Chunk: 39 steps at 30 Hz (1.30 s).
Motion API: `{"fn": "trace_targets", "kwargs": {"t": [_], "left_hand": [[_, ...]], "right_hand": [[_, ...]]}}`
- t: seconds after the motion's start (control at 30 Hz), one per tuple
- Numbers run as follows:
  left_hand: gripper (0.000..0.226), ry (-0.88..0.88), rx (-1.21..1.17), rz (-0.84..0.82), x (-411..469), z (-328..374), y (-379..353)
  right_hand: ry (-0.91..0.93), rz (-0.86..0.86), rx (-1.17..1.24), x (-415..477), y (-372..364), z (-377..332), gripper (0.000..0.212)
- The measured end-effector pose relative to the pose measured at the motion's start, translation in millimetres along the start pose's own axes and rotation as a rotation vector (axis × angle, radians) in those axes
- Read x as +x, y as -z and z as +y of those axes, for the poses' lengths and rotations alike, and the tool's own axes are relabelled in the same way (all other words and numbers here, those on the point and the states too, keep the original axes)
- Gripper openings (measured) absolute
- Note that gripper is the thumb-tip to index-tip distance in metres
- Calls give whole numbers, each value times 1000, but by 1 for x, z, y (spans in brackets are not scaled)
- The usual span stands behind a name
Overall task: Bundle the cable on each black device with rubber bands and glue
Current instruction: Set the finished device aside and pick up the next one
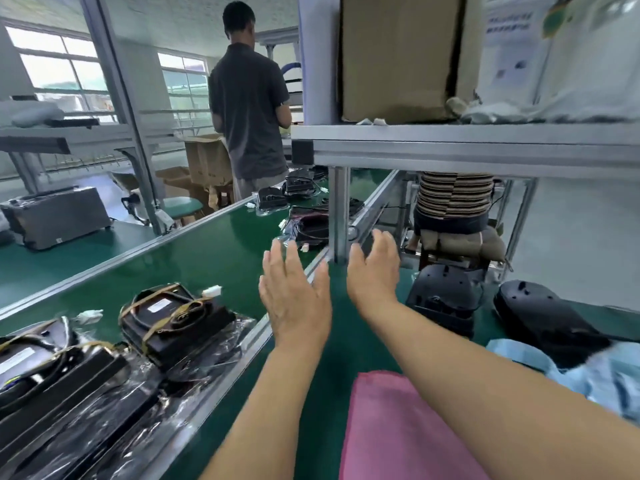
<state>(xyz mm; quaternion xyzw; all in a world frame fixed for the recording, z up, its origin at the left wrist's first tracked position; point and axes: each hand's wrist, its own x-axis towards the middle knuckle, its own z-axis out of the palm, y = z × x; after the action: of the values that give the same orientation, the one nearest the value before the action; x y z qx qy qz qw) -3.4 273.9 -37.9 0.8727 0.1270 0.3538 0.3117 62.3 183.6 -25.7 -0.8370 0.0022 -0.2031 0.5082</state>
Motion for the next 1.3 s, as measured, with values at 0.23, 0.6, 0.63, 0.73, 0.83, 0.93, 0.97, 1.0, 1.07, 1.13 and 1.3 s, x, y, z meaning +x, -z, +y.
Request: {"fn": "trace_targets", "kwargs": {"t": [0.23,0.6,0.63,0.73,0.83,0.93,0.97,1.0,1.07,1.13,1.3], "left_hand": [[76,-115,-27,-259,-14,46,-81],[76,105,-92,-661,-38,58,-160],[74,130,-107,-712,-38,60,-161],[64,212,-232,-778,-35,66,-163],[46,281,-331,-678,-32,73,-161],[40,352,-357,-559,-30,72,-154],[39,385,-381,-540,-30,71,-151],[37,413,-417,-530,-31,70,-148],[30,453,-499,-518,-36,73,-136],[18,468,-558,-525,-43,77,-120],[47,532,-674,-592,-68,84,-78]], "right_hand": [[-287,294,-101,26,87,86,60],[-615,-147,308,22,119,139,71],[-624,-212,309,22,121,140,71],[-640,-314,322,23,125,143,71],[-623,-327,311,22,129,145,65],[-563,-327,295,16,134,138,57],[-538,-324,279,14,137,134,55],[-508,-313,255,10,139,129,53],[-430,-284,191,2,145,121,50],[-366,-255,157,-9,151,113,47],[-270,-216,121,-50,179,92,47]]}}
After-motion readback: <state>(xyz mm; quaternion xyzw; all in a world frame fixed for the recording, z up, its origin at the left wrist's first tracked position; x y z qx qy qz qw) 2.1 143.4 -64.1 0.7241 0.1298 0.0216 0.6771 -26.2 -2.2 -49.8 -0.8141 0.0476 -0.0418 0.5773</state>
